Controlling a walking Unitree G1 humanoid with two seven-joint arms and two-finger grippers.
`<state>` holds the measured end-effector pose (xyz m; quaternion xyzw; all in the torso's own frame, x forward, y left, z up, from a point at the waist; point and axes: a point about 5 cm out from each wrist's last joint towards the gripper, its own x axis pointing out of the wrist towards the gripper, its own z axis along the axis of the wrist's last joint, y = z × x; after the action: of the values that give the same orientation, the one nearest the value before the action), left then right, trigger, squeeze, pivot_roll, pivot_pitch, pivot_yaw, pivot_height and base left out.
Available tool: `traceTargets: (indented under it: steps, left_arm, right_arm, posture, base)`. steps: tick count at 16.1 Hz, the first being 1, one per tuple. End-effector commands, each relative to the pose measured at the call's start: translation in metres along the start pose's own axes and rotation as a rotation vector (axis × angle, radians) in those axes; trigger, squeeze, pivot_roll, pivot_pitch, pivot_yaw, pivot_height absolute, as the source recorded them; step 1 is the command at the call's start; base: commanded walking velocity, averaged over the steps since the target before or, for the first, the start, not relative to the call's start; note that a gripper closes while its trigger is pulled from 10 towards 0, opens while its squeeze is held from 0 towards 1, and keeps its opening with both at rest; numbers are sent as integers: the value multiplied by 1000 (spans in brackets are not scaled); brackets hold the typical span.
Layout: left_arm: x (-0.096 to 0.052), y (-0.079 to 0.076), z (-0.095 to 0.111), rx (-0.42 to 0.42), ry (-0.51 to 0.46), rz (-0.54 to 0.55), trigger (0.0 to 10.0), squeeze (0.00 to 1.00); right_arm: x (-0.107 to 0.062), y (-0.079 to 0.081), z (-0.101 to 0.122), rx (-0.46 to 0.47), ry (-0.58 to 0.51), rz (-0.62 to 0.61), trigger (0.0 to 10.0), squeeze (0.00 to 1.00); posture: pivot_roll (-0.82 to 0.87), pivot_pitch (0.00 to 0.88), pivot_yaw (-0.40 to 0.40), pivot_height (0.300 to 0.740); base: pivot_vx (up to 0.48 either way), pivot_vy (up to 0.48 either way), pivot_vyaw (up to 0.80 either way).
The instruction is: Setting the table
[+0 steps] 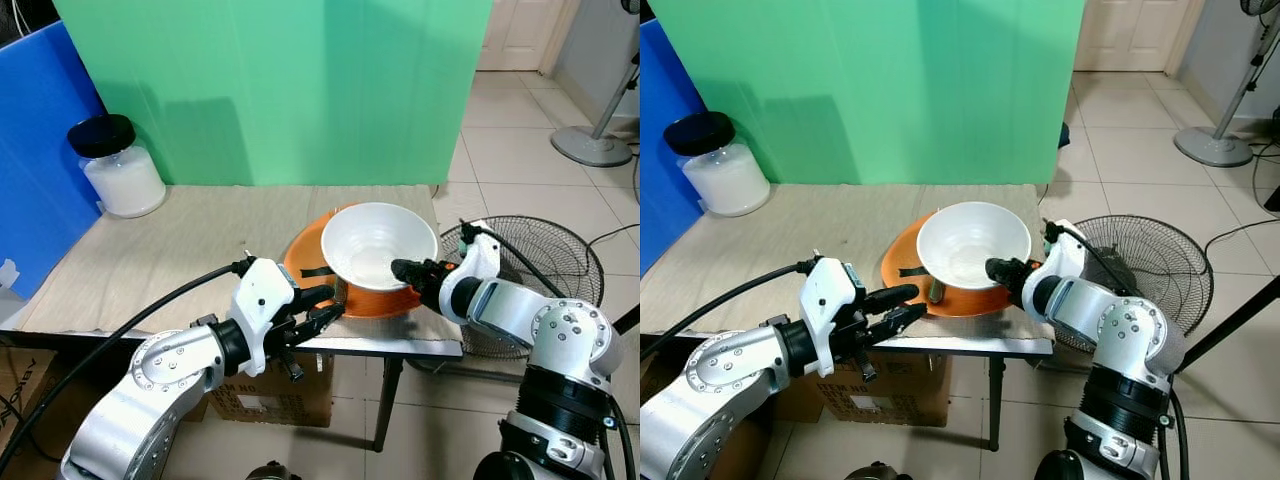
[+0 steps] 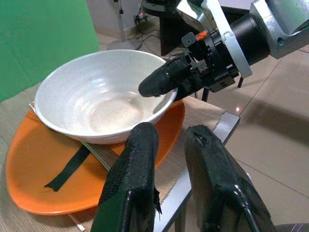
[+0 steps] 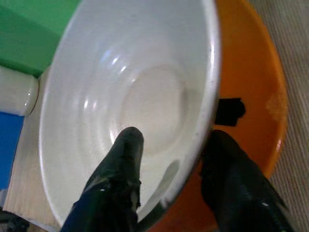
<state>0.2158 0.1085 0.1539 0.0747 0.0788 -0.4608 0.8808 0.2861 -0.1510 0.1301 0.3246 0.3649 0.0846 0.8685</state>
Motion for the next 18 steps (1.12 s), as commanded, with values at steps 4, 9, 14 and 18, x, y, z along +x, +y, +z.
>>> traceTargets:
  steps: [4,9,14,18]
  left_arm:
    - [0,0,4,25,1,-6,10000,0]
    - [0,0,3,42,5,2,10000,0]
    - [1,1,3,48,4,0,10000,0]
    - [2,3,3,55,3,5,10000,0]
  right_arm:
    - [1,0,1,23,-6,-30,0,0]
    - [-3,-2,3,40,-61,-59,0,0]
    - [-16,10,16,51,-200,1,0,0]
    - [-26,15,27,6,-313,-15,0,0]
  posture:
    - [92,0,68,740]
    - [92,0,66,740]
    - [83,0,79,740]
    - [78,0,85,740]
  base:
    - [0,0,0]
    - [0,0,0]
    - [0,0,0]
    - [0,0,0]
